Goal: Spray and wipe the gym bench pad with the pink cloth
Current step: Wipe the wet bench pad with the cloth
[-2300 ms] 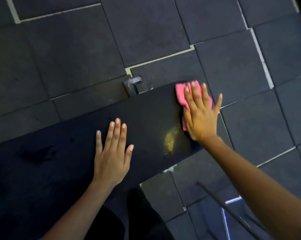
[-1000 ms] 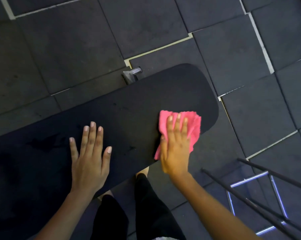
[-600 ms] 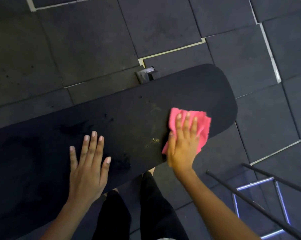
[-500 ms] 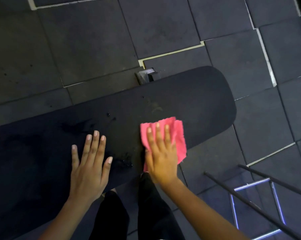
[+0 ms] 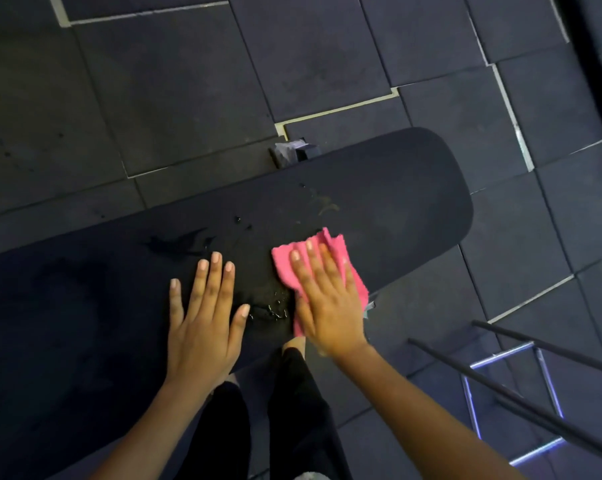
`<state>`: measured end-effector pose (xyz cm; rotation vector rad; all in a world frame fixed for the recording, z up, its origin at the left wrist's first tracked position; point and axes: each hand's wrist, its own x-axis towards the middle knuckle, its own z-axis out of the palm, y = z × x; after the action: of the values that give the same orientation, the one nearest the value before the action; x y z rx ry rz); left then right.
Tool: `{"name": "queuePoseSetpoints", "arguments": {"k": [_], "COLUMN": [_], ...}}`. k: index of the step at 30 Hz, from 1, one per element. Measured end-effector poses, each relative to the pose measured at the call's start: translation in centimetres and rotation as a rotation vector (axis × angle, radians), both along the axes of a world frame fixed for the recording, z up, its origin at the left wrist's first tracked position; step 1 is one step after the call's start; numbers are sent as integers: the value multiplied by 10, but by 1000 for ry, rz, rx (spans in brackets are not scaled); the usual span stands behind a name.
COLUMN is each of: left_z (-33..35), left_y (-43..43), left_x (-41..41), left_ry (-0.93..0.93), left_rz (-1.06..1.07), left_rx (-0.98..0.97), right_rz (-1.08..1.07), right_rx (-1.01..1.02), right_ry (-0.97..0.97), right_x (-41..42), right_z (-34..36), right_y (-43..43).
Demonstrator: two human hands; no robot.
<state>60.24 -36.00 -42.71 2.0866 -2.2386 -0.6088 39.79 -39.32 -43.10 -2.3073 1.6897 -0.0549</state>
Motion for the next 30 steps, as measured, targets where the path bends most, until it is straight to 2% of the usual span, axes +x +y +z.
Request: {"name": "queuePoseSetpoints", "arguments": {"k": [1, 5, 6, 7, 10, 12, 13, 16, 17, 19, 23, 25, 27, 28, 30], "left_z": [0, 0, -1, -3, -5, -4, -4, -3, -3, -4, -5, -4, -4, -3, -2], "left_y": [1, 0, 1, 1, 1, 1, 0, 1, 1, 1, 0, 1, 1, 0, 0], "left_x": [0, -1, -2, -2, -1, -1, -1, -2, -2, -2, -3, -4, -3, -2, -3], "left_ry": [2, -19, -16, -12, -14, -24, -28, -23, -27, -32, -37, -31, -24, -23, -22], "left_rz": [0, 5, 8, 12, 8, 4, 4, 13, 14, 14, 20, 21, 20, 18, 15], "left_rx": [-1, -12, -12, -18, -27, -30, -27, -24, -23, -23, -26, -23, -15, -8, 11], "right_rz": [-82, -675, -717, -672, -273, -143, -214, -714, -795, -736, -342, -117, 20, 18, -152], "right_rx": [-7, -57, -53, -53, -22, -20, -26, -49, -28, -30, -14, 45, 109, 159, 283], "right_ry": [32, 39, 64, 71, 6, 37, 75, 124, 104, 32, -79, -84, -148, -234, -545], "right_x": [-11, -25, -13, 1, 27, 9, -5, -42, -44, -32, 14, 28, 30, 27, 18], "right_z": [2, 5, 3, 1, 1, 5, 5, 6, 6, 6, 12, 20, 27, 30, 43], "right_y": [-9, -50, -52, -49, -29, -40, -51, -111, -129, -149, -129, -102, -86, -85, -91]}}
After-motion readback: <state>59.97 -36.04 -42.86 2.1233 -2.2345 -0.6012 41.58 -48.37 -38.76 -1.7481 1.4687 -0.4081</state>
